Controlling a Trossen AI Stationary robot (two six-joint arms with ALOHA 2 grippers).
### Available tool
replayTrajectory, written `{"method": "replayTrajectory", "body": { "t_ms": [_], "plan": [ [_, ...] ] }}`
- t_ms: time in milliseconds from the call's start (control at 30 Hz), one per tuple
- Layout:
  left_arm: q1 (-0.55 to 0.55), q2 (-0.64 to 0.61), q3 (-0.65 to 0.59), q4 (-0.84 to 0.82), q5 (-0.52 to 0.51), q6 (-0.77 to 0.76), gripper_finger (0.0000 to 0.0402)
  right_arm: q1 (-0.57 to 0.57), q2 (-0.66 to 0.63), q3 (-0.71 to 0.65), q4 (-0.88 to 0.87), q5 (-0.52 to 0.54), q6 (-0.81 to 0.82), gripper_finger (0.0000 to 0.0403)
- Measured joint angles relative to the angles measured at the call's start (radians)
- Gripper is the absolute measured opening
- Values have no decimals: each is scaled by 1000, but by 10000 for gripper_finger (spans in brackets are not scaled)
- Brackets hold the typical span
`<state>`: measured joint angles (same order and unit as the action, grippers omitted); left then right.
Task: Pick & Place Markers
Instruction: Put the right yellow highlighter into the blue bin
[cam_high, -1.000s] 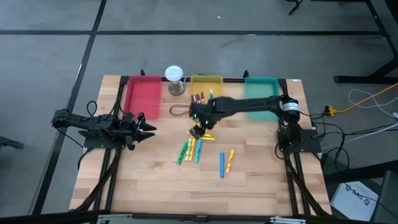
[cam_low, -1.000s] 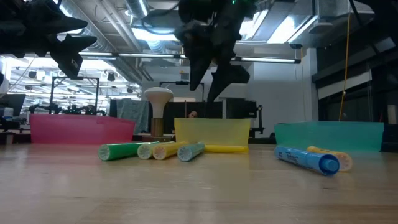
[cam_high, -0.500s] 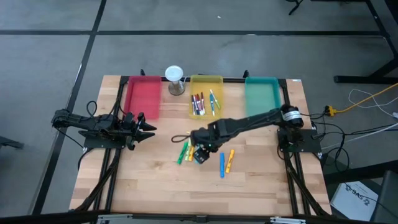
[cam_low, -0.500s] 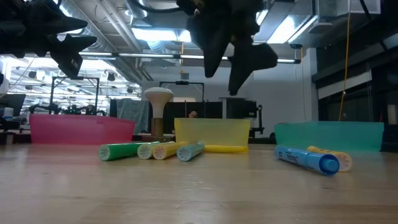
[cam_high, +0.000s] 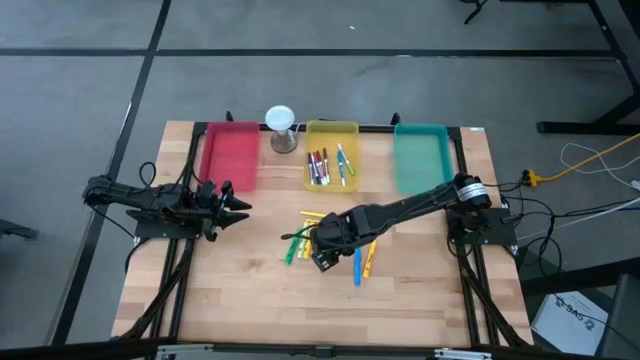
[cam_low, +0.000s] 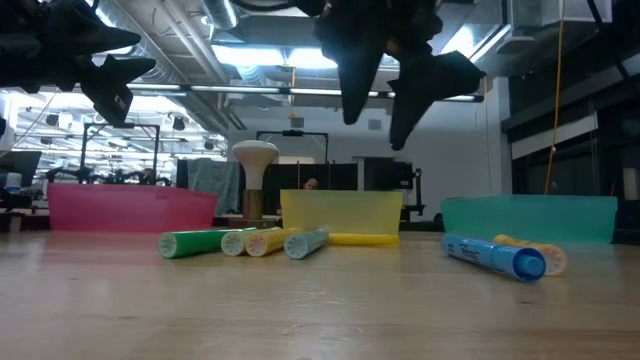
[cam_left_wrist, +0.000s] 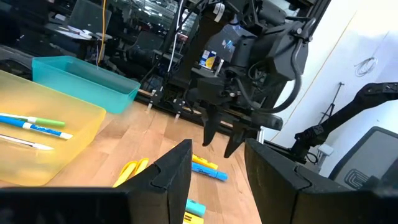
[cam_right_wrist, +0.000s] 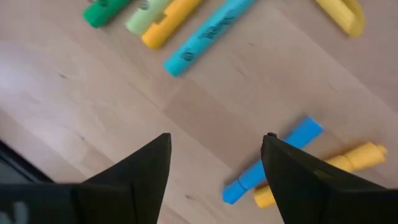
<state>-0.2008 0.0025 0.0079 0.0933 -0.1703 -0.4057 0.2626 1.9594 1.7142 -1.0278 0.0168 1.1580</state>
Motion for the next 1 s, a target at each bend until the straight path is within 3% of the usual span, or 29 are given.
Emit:
{"method": "replayTrajectory", "body": {
  "t_ms": [233, 500, 1000],
  "plan": [
    [0, 0, 0, 0, 0, 0, 143, 0, 0, 0, -82, 17, -5, 244],
    [0, 0, 0, 0, 0, 0, 143, -4, 1, -78, -53, 9, -5, 244],
    [0, 0, 0, 0, 0, 0, 143, 33, -158, -364, 89, -10, 142, 244]
  ]
}}
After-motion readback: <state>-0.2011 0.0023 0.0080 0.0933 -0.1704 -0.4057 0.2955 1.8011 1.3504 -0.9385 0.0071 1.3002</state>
